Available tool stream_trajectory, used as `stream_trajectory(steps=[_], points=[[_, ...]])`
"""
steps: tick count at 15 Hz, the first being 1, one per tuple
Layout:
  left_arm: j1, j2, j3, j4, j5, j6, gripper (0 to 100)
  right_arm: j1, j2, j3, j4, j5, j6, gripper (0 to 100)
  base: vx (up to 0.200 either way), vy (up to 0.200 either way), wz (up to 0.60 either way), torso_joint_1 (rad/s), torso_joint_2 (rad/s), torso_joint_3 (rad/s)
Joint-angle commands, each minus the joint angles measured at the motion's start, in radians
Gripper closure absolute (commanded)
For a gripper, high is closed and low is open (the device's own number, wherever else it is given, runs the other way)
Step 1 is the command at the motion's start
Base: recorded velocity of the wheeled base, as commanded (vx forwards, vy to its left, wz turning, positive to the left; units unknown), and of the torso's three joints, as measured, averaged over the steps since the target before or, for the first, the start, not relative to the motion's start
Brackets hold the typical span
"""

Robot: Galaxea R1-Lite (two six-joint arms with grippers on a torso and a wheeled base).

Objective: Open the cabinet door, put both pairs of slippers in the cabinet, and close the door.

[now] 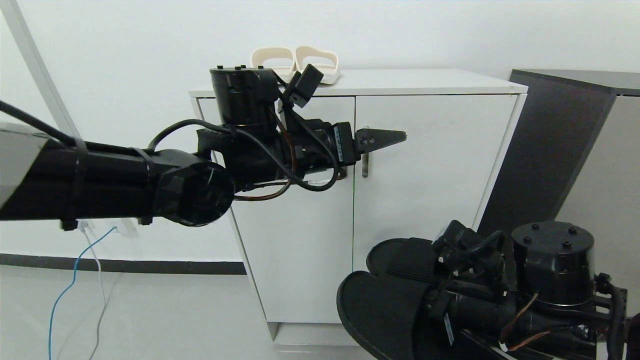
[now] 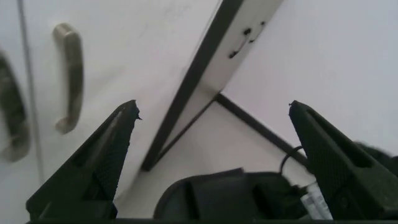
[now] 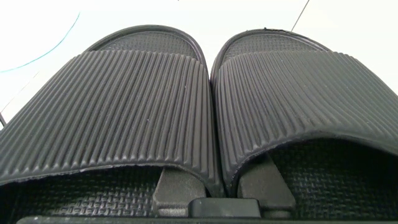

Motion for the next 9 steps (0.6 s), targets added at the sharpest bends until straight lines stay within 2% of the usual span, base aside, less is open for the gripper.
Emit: stream_trajectory(steps=[1, 3, 7, 9], points=[[0.004, 0.057, -0.056, 0.001, 0.001, -0.007, 0, 0.000, 0.002, 0.002, 0.000, 0.001, -0.001, 100, 0.000, 0.000, 0.00, 0.000, 0.00, 0.000], [0.007, 0.066, -0.070, 0.006, 0.014, -0.007, 0, 0.000, 0.002, 0.000, 0.000, 0.001, -0.001, 100, 0.000, 0.000, 0.00, 0.000, 0.00, 0.000], [0.007, 0.071, -0.069, 0.006, 0.110, -0.002, 0, 0.000, 0.005, 0.000, 0.001, 0.001, -0.001, 100, 0.000, 0.000, 0.00, 0.000, 0.00, 0.000], [0.009, 0.086, -0.075, 0.009, 0.126, -0.001, 0, 0.000, 0.006, 0.000, 0.001, 0.001, -0.001, 100, 0.000, 0.000, 0.00, 0.000, 0.00, 0.000]])
